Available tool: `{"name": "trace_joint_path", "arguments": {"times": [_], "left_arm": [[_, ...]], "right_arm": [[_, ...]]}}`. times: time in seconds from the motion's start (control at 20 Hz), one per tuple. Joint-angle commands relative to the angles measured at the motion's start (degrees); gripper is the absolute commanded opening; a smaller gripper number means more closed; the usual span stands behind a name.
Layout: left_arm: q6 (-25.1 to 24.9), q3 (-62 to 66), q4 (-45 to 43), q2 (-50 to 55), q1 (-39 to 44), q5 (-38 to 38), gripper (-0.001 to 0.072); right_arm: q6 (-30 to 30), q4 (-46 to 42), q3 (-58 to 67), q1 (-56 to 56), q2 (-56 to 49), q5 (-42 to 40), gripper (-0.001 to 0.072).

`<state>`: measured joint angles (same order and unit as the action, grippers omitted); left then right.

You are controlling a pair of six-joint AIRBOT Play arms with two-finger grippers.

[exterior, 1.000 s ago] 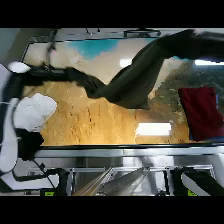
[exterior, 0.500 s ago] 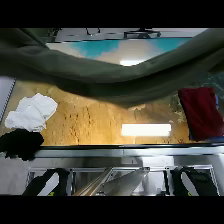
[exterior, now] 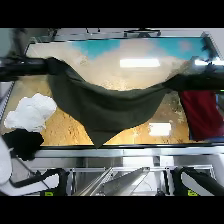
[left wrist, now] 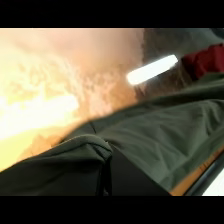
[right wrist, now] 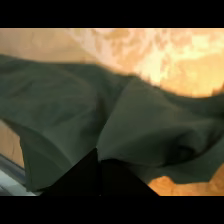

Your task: Fold the shirts.

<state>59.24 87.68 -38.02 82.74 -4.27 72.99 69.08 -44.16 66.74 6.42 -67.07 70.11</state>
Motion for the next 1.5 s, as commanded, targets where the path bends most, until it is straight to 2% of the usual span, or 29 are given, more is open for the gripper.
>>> {"name": "trace_joint_path", "arguments": {"times": [0.0, 0.15, 0.25, 0.3, 0.35, 0.4, 0.45, 0.5, 0.65, 0.7, 0.75, 0.9, 1.05, 1.25, 1.45], "left_arm": [[-1.3, 0.0, 0.2, 18.5, 2.6, -0.7, 0.0018], [1.8, 10.3, 0.2, 31.0, 0.9, 4.1, -0.0001], [4.4, 15.7, 0.2, 33.8, -0.5, 5.7, -0.0001], [5.0, 17.4, 0.2, 33.8, -1.3, 6.4, 0.0001], [5.6, 19.9, 0.3, 33.8, -2.1, 8.1, 0.0033], [7.4, 22.0, 0.2, 33.5, -2.8, 9.5, 0.0312], [9.6, 24.0, 0.3, 32.9, -3.4, 11.7, 0.0564], [11.3, 25.4, 0.2, 32.2, -3.8, 14.6, 0.0720], [14.6, 25.8, 0.0, 29.3, -3.4, 23.6, 0.0694], [15.0, 24.1, 0.0, 27.8, -2.8, 25.6, 0.0587], [15.0, 20.3, 0.0, 25.5, -1.9, 26.8, 0.0521], [13.7, 3.2, -4.3, 16.2, 0.9, 25.9, 0.0522], [13.7, -16.4, -13.1, 5.0, 2.6, 22.7, 0.0523], [15.4, -40.5, -13.1, -9.1, 2.8, 11.4, 0.0524], [17.1, -56.5, -11.2, -15.5, 6.9, -1.7, 0.0524]], "right_arm": [[-2.8, -0.2, -7.7, -1.2, -14.1, -6.9, 0.0020], [-5.7, 2.9, -7.1, -1.2, -22.5, -13.0, 0.0020], [-7.3, 4.1, -5.7, -1.2, -24.3, -16.0, 0.0026], [-7.8, 4.1, -4.6, -1.1, -24.3, -16.6, 0.0113], [-7.8, 4.1, -2.9, -0.7, -24.3, -16.5, 0.0365], [-7.8, 3.9, -0.7, -0.3, -24.2, -14.9, 0.0532], [-7.8, 3.9, 1.6, 0.3, -24.2, -12.0, 0.0535], [-7.8, 3.8, 3.8, 1.2, -24.0, -8.5, 0.0535], [-7.9, 2.5, 7.9, 5.0, -22.3, -1.6, 0.0535], [-8.1, 0.5, 8.4, 6.7, -21.6, -1.2, 0.0535], [-9.1, -1.1, 8.5, 8.2, -21.2, -0.9, 0.0535], [-9.4, -6.4, 8.5, 12.3, -22.0, 0.3, 0.0535], [-10.7, -7.3, 8.5, 14.6, -24.0, 2.1, 0.0535], [-10.8, -7.2, 8.4, 14.9, -25.4, 2.2, 0.0535], [-10.8, -7.3, 8.4, 14.9, -25.6, 2.2, 0.0535]]}}
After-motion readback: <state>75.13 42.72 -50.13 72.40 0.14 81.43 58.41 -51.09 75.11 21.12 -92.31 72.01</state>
